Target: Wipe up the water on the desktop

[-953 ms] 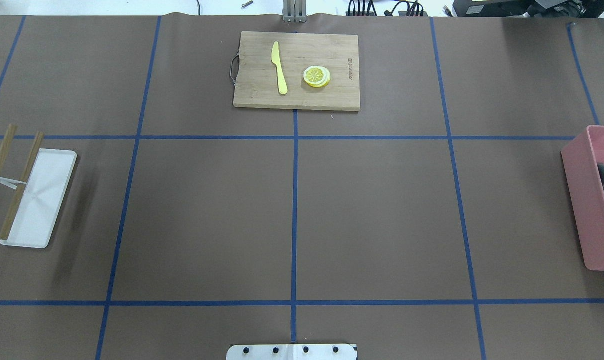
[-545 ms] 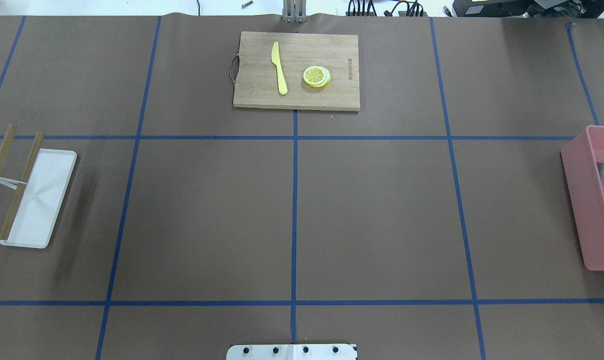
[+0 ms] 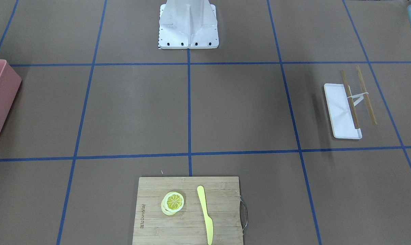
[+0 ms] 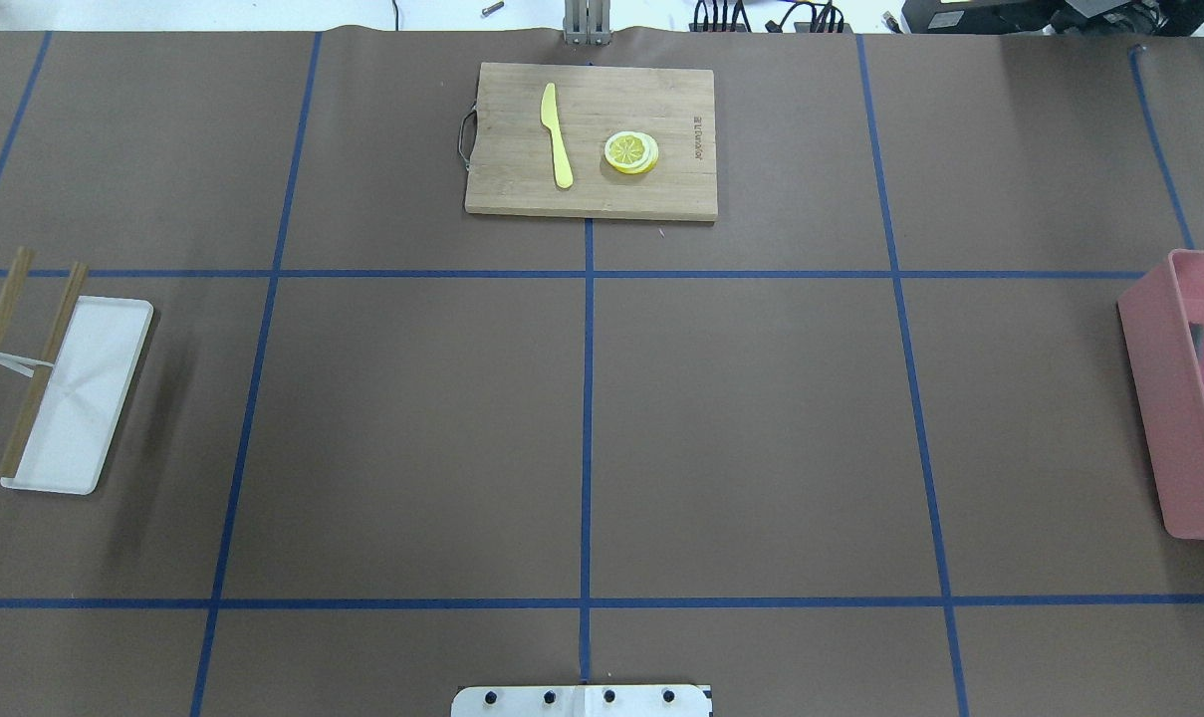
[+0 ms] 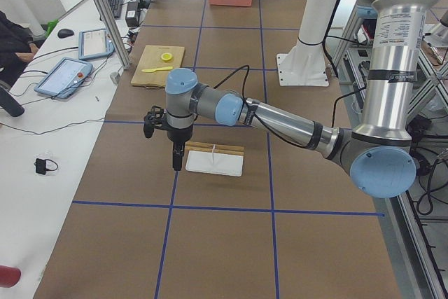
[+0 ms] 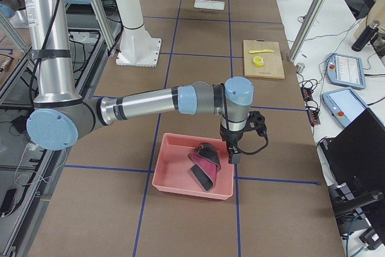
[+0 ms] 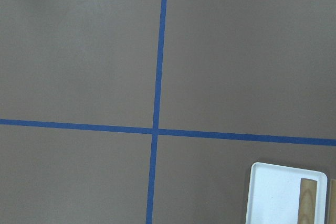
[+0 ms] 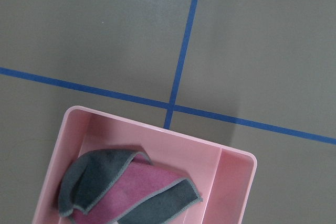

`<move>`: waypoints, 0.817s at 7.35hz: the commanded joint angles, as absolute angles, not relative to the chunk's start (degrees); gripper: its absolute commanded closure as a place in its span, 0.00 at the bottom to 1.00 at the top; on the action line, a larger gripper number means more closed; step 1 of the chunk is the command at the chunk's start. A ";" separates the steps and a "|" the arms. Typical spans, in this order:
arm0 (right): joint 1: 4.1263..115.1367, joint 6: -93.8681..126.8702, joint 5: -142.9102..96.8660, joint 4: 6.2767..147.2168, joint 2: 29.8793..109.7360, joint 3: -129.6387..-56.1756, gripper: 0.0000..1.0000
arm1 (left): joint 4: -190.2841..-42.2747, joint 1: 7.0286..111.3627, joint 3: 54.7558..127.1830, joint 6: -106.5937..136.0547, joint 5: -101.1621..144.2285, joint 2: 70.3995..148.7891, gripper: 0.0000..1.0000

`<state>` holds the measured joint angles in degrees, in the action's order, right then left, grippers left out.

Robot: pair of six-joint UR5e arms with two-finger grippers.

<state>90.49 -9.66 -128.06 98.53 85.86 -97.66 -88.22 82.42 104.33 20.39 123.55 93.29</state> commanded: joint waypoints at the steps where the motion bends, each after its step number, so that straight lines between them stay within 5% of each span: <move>1: 90.53 -4.52 -128.84 91.62 85.69 -93.18 0.00 | -87.80 86.91 99.61 13.48 129.26 93.60 0.02; 6: 89.91 1.14 -136.49 87.01 86.31 -86.93 0.00 | -88.41 87.28 98.52 13.27 129.99 90.03 0.02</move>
<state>90.24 0.98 -136.35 87.24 86.19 -87.65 -87.81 87.20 98.29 13.30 129.78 92.38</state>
